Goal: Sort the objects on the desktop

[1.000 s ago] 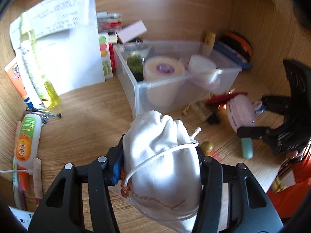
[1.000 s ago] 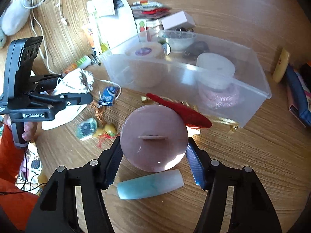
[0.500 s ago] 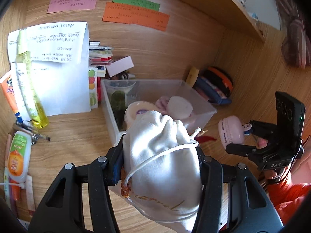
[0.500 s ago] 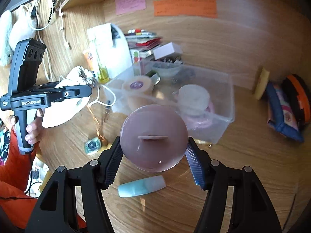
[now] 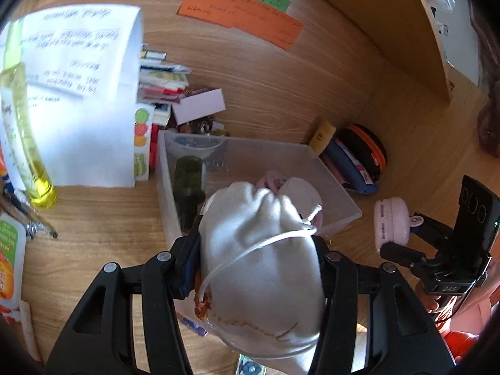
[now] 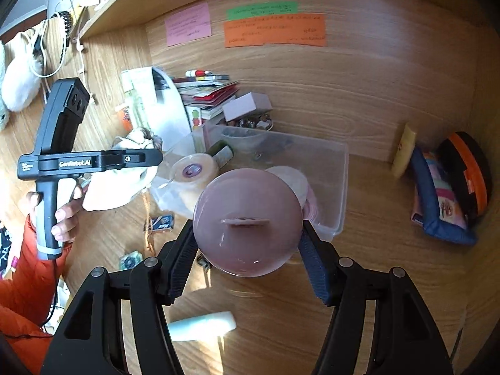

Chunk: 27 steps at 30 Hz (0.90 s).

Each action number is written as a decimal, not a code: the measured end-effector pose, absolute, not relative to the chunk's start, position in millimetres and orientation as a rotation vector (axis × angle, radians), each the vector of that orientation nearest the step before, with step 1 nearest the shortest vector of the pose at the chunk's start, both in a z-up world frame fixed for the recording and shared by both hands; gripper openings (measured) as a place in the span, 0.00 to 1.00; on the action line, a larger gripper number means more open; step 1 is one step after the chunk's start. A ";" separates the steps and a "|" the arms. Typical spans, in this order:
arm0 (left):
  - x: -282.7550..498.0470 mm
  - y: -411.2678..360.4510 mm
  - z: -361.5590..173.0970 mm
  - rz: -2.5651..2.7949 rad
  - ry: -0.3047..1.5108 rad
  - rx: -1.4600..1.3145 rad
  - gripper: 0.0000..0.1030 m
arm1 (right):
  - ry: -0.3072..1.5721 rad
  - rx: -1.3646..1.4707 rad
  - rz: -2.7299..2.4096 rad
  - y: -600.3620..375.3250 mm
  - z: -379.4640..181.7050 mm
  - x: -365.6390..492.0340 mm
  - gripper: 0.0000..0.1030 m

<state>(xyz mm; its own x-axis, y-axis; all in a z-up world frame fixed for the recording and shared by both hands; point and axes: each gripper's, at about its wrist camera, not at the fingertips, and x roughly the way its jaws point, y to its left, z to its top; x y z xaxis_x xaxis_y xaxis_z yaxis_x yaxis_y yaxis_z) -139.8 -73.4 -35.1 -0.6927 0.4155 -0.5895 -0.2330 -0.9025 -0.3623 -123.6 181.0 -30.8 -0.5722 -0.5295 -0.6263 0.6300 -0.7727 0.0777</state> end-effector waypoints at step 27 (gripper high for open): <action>-236.6 1.2 -25.1 2.705 -0.075 -1.067 0.20 | 0.255 0.941 -2.307 153.3 -35.6 -214.2 0.58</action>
